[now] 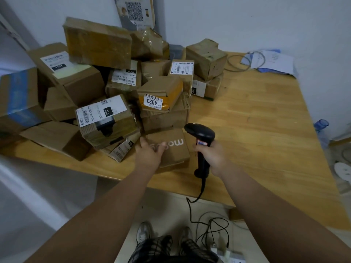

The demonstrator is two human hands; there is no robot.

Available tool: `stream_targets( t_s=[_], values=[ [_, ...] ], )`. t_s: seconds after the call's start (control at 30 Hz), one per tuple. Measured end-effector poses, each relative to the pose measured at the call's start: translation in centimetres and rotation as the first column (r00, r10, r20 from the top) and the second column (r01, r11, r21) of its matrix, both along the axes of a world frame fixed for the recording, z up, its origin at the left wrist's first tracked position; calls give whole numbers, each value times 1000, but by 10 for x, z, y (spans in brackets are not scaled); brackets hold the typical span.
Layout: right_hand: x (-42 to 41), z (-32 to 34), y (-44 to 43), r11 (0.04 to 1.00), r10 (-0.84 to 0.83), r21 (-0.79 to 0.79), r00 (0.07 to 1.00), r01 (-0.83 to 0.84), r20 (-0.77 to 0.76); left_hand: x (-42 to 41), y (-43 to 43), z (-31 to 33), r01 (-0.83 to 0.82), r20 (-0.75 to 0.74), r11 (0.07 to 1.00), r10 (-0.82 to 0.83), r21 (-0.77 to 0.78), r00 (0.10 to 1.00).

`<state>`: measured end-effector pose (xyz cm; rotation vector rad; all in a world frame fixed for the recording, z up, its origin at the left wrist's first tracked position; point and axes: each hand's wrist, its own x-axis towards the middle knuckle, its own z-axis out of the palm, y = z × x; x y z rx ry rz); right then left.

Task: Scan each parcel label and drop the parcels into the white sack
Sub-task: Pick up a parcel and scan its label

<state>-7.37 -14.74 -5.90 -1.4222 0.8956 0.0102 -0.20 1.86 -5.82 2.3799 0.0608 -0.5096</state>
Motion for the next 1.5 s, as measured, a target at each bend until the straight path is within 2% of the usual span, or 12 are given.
stream_targets(
  t_s=[0.1, 0.2, 0.3, 0.43, 0.6, 0.7, 0.77, 0.87, 1.0, 1.17, 1.33, 1.5],
  values=[
    [0, 0, 5, 990, -32, 139, 999, 26, 37, -6, -2, -1, -155, -143, 943, 117, -295, 983],
    [-7, 2, 1, 934, -114, 353, 984, 59, 136, -15, -5, 9, -386, -202, 754, 329, -532, 922],
    [-15, 3, -5, 904, -154, 425, 960, 41, 235, -18, -1, 16, -466, -280, 642, 376, -609, 883],
    [-19, -1, -7, 940, -158, 323, 979, 109, 131, -14, 9, 11, -410, -278, 706, 302, -577, 912],
    [-16, -2, -2, 971, -121, 220, 984, 89, 134, -11, 7, 18, -166, -114, 798, 123, -579, 986],
    [-15, -6, 1, 991, -96, 103, 989, 85, 109, -12, 10, 19, -204, -187, 772, 112, -602, 976],
    [-19, -7, 4, 997, -60, 64, 992, 53, 113, -11, 13, 15, -161, -134, 825, 104, -542, 986],
    [-25, -8, 3, 994, -38, 103, 988, 22, 153, -14, 16, 13, -139, -68, 835, 121, -533, 990],
    [-28, -12, 4, 983, -2, 182, 993, -19, 119, -20, 21, -5, -25, 20, 958, 32, -285, 999],
    [-22, -13, 11, 998, -13, 62, 995, 7, 95, -10, 23, -12, -78, -132, 944, 38, -321, 991],
    [-16, -8, 12, 996, 90, 13, 995, -91, 54, -2, 26, -5, -244, -515, 868, -15, -432, 857],
    [-23, -11, 11, 996, 78, 41, 995, -80, 60, -3, 21, -7, -147, -420, 806, -135, -574, 897]
  ],
)
